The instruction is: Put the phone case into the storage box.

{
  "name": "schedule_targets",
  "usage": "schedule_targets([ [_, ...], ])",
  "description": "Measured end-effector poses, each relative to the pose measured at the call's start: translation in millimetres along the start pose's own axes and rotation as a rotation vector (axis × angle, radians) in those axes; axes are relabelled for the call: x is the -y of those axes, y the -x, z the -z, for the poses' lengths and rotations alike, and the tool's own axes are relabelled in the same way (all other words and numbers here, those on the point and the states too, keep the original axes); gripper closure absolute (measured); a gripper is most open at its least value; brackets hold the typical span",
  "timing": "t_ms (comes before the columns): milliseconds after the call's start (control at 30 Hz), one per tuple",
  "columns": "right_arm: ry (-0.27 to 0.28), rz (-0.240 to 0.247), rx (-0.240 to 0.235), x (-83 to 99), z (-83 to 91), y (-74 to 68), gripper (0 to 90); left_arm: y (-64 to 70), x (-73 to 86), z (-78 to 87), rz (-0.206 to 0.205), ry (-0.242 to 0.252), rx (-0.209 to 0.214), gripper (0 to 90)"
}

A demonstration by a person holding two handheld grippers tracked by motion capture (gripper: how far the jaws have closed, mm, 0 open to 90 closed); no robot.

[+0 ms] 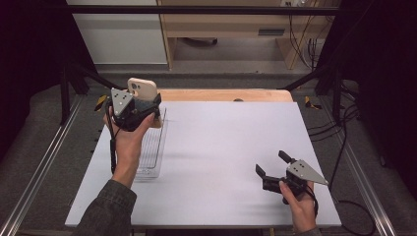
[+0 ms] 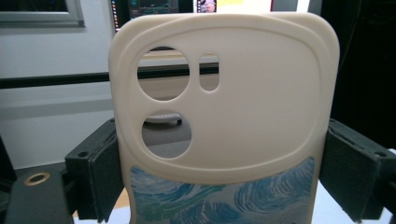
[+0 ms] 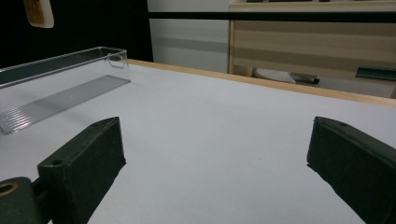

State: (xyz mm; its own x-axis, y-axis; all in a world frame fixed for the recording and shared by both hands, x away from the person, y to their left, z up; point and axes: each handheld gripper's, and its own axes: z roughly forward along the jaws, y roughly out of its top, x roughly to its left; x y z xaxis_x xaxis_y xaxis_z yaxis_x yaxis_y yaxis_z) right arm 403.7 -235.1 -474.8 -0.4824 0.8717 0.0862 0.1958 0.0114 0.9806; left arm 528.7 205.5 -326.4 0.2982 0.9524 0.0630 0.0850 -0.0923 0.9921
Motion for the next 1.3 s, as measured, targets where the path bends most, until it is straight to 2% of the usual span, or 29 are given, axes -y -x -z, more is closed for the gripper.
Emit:
schedule_targets([
  [300,0.001,0.027,0.007,2.9,-0.5,-1.1,3.8,-12.4,4.5,-14.7,-0.008,0.0,-0.048,11.3],
  [433,-0.001,0.032,0.011,2.9,0.3,-1.1,3.8,-14.0,6.4,-19.2,-0.03,0.0,-0.065,11.3],
  [533,0.001,0.028,0.007,3.1,0.3,-1.7,3.8,-13.3,8.0,-22.6,-0.035,0.002,-0.07,11.3],
  [600,0.003,0.031,0.005,3.4,0.2,-2.0,3.7,-13.7,9.9,-24.5,-0.021,0.003,-0.071,11.3],
  [967,0.024,0.018,0.008,3.3,2.6,1.4,3.7,-15.6,16.6,-29.7,-0.006,-0.001,-0.077,11.3],
  [1200,0.021,0.019,0.0,3.9,1.3,0.0,3.7,-17.7,23.6,-31.9,-0.018,-0.016,-0.081,11.3],
  [1300,0.02,0.018,0.0,4.0,1.4,0.2,3.8,-20.5,26.6,-35.1,0.001,-0.013,-0.083,11.3],
])
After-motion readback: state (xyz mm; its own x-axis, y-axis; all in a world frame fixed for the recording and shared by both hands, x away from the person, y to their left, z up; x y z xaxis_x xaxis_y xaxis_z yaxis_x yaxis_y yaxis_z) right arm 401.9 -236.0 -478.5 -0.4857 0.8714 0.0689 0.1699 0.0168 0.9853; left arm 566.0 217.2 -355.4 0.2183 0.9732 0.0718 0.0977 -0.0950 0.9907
